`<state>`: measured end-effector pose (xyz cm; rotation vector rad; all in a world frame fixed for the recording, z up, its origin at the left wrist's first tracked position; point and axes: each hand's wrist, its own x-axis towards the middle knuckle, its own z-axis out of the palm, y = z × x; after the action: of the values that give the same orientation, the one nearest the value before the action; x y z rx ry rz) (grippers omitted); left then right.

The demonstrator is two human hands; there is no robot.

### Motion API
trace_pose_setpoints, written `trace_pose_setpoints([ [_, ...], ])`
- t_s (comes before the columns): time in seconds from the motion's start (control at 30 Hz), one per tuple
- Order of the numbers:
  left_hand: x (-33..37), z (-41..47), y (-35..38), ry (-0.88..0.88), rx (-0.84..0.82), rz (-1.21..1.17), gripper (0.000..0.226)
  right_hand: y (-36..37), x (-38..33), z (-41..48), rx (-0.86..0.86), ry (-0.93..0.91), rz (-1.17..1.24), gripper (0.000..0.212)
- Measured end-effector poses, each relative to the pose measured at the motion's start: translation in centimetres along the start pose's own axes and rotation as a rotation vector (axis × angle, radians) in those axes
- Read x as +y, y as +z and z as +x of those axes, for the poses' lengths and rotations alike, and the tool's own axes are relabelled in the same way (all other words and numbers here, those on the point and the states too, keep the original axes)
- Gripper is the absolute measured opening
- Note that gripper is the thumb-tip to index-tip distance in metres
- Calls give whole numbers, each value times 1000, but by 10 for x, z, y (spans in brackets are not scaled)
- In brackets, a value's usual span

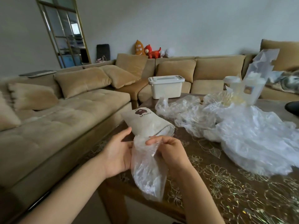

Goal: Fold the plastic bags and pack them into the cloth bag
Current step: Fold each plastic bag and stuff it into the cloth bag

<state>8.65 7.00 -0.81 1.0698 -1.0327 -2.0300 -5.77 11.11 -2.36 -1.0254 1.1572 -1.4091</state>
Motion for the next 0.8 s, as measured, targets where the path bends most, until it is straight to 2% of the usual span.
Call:
trace_pose_setpoints([
  [0.1, -5, -3, -4, 10, -99, 296, 57, -2, 3, -1, -13, 17, 19, 55],
  [0.17, -9, -5, -6, 18, -117, 371, 56, 0, 3, -3, -36, 21, 89, 48],
  [0.27, -12, -6, -13, 37, -117, 268, 50, 9, 0, -5, -73, 112, 271, 40],
  [0.4, -9, -11, -16, 120, 68, 196, 34, 12, -1, 0, -9, 173, 117, 33],
  [0.47, -5, -14, -16, 183, 146, 167, 26, 12, -4, 2, -29, 198, 41, 28],
  [0.57, -3, -20, -18, 251, 165, 194, 33, 20, -4, 0, -125, 172, -122, 30],
  [0.67, -3, -21, -17, 271, 177, 257, 41, 27, -2, 2, -141, 116, -193, 27],
  [0.8, -5, -18, -21, 274, 198, 236, 37, 32, 2, 8, -94, 90, -108, 20],
])
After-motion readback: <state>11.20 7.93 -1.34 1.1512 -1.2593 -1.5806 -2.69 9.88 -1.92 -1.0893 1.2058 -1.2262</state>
